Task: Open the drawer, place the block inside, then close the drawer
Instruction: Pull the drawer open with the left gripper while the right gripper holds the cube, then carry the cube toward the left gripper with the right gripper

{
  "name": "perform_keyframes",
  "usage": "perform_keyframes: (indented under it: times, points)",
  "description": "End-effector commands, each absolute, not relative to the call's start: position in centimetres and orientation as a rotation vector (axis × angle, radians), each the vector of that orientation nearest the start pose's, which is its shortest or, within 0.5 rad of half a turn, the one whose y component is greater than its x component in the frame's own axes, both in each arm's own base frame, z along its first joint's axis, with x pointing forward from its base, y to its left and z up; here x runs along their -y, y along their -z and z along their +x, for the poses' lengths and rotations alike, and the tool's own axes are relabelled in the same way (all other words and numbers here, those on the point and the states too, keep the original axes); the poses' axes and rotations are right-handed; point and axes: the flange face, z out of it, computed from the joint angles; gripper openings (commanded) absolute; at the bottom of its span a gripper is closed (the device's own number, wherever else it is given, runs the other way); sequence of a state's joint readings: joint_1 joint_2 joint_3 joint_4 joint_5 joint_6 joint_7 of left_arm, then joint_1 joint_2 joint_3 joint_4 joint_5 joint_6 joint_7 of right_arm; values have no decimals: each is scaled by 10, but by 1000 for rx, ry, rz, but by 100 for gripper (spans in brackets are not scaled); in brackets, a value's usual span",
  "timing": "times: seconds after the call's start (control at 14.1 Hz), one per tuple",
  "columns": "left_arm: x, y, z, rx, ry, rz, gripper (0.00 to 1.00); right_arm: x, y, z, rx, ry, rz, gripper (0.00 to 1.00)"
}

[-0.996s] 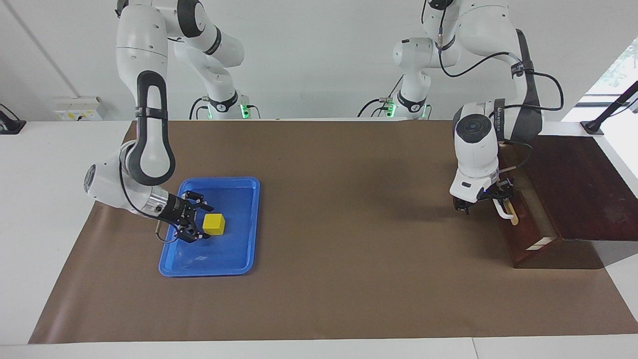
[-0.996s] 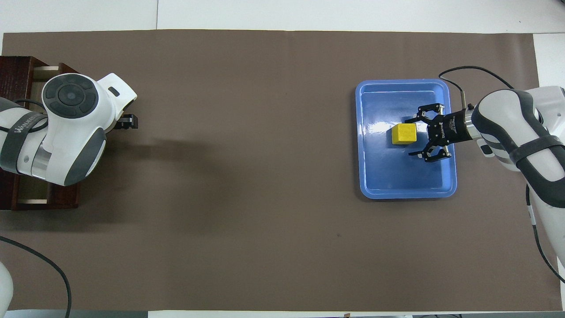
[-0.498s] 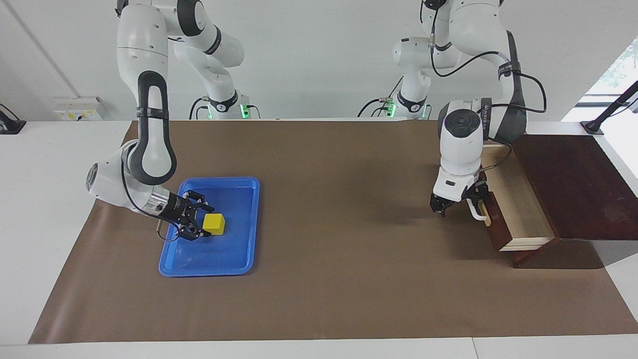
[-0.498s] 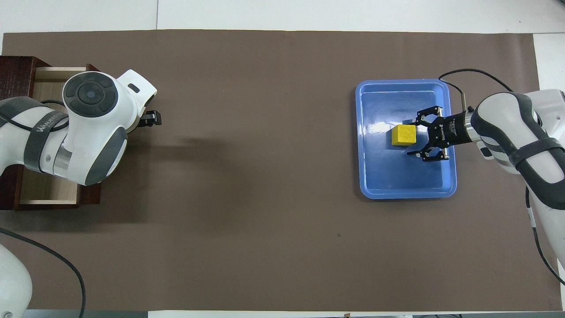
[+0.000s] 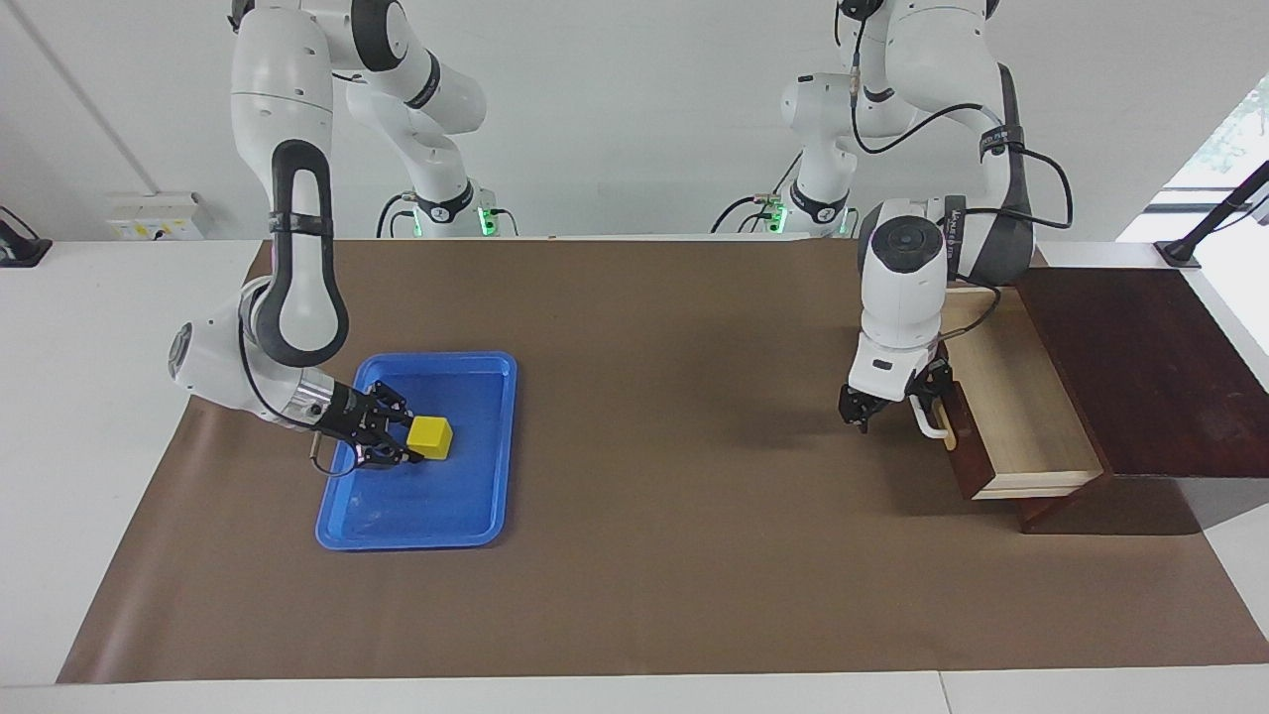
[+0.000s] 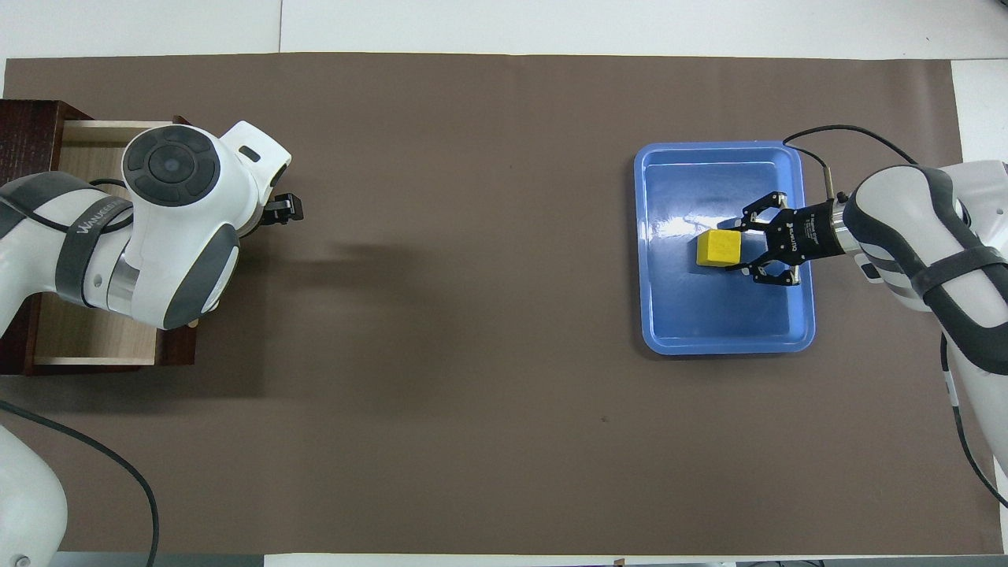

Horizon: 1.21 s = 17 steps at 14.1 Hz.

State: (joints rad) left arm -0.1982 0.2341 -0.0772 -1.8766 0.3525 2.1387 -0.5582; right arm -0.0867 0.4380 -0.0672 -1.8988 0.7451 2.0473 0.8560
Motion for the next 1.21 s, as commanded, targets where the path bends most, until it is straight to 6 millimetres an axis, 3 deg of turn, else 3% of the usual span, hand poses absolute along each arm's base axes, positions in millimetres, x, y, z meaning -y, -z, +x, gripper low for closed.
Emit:
perform_keyframes:
  times: [0.0,0.28,0.57,0.64,0.85,1.14]
  points:
    - [182,-396,596,177,163,-2920,100,50,-268,602,-1693,-587,-1973,0]
    - [171,-411,599,203,169,-2914,100,52,-273,606,-1689,-576,-1971,0]
    - [164,-450,609,285,135,-2916,100,39,-319,642,-1702,-601,-1933,0]
    - [165,-463,613,344,109,-2954,100,24,-329,652,-1697,-615,-1934,0]
    - [165,-499,613,555,44,-2977,100,-46,-354,676,-1648,-621,-1985,0]
    - [173,-507,609,1130,-15,-2894,100,-170,-371,677,-1663,-668,-2017,0]
